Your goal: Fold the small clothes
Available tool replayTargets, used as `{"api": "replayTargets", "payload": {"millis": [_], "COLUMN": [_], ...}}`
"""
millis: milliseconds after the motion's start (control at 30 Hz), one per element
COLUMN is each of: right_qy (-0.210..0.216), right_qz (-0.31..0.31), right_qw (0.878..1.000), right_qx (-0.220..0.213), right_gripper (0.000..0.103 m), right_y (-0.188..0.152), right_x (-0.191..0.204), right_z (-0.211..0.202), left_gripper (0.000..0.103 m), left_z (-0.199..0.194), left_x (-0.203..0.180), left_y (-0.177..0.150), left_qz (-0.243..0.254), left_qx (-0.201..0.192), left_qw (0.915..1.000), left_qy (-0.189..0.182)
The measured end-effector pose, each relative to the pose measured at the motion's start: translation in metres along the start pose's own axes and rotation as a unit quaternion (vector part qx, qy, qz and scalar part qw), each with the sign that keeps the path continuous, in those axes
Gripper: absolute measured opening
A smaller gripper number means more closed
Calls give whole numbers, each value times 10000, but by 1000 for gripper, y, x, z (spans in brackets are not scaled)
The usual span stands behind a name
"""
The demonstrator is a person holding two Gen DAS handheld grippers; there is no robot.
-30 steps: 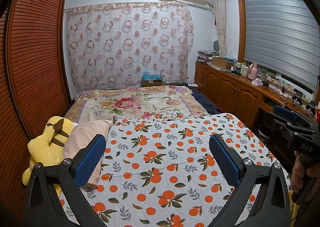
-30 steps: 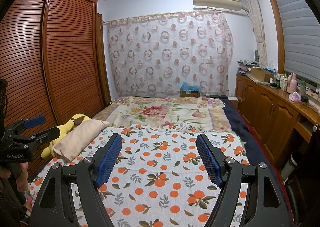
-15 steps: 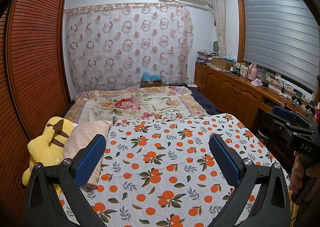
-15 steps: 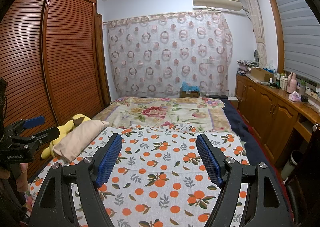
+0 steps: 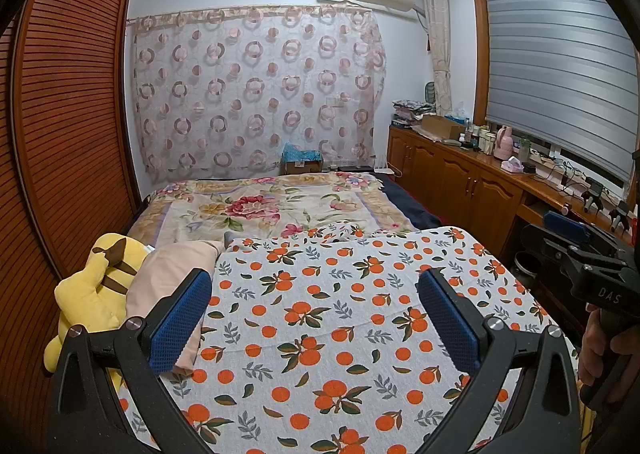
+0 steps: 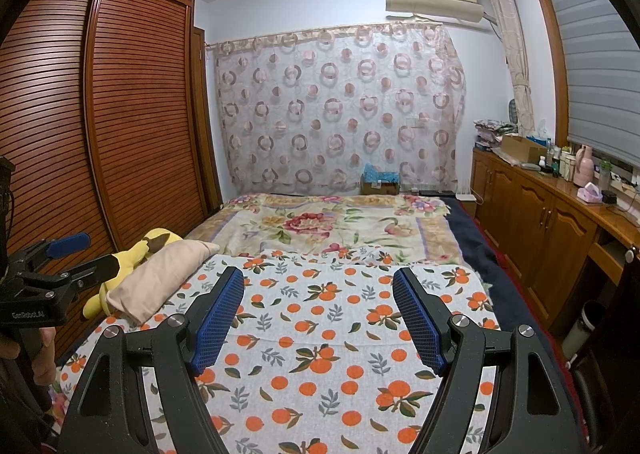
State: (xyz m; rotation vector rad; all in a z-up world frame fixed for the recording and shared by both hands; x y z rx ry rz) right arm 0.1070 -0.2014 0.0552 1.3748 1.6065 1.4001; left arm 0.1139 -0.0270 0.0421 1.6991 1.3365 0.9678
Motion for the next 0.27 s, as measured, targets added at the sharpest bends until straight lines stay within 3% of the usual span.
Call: {"api": "replayTargets", "payload": {"millis": [267], "right_qy": [-9], "right_qz": [5], "right_qw": [10000], "right_qx": [-7], "right_gripper": [79], "right_y": [0], "right_x": [0], "right_z": [0], "left_gripper": [103], "left_z": [0], "left_x": [0], "left_y": [0], "left_qz": [5], "left_qx": [-1], "left_qw": [10000], "left_qy": [9]}}
Point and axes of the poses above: each gripper's, at about its wrist camera, not at the fingertips, and z roughly the way its jaws point, x to its left, y to its top, the point moved 5 cm from there along z, roughly the way its jaws point, and after that the axes turned 9 degrees about z, right-handed, at the moved point
